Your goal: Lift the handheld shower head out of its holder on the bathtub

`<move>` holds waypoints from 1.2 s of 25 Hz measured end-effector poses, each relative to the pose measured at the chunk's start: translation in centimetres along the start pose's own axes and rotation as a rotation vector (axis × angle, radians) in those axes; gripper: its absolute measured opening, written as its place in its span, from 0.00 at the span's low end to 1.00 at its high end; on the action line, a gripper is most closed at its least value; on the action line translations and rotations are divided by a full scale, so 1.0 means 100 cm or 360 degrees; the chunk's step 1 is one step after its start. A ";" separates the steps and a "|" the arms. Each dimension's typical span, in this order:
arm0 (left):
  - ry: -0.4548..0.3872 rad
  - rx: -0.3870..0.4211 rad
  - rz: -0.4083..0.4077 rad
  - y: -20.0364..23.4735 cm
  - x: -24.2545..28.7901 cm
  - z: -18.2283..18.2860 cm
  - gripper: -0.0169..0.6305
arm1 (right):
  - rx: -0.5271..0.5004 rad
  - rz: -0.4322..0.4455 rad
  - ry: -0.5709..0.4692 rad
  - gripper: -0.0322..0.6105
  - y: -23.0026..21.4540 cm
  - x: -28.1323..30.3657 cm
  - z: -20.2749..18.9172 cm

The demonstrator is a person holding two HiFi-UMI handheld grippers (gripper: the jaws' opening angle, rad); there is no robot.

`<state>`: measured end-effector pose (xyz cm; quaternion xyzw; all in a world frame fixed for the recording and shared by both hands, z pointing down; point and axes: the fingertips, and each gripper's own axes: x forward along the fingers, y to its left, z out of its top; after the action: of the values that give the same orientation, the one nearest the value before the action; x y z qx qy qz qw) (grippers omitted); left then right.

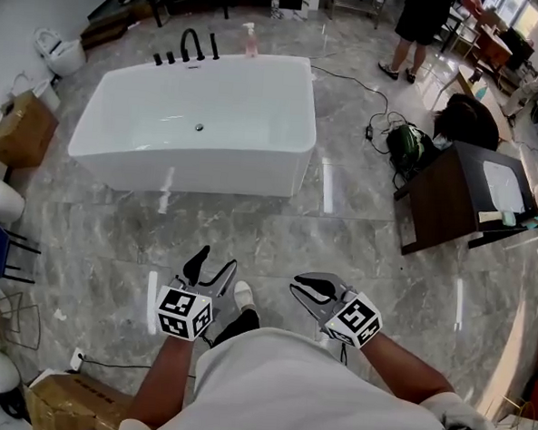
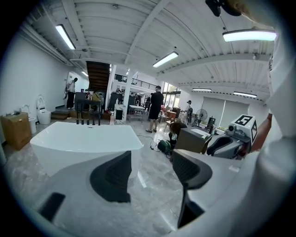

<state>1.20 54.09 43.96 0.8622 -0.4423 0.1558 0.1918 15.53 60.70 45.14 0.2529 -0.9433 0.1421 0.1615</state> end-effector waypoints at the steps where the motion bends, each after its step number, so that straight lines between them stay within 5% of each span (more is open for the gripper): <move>1: 0.0002 0.0013 -0.0019 0.012 0.007 0.007 0.46 | -0.0004 -0.0015 0.0002 0.17 -0.007 0.011 0.009; 12: 0.0019 0.0085 -0.0119 0.121 0.053 0.049 0.46 | -0.0023 -0.0077 0.0000 0.16 -0.066 0.127 0.080; 30: 0.0065 -0.0025 0.0037 0.229 0.143 0.100 0.45 | 0.0110 0.0094 0.0163 0.12 -0.211 0.247 0.129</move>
<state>-8.62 27.08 45.90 0.8520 -0.4495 0.1721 0.2058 3.31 28.04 46.64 0.2228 -0.9353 0.1922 0.1966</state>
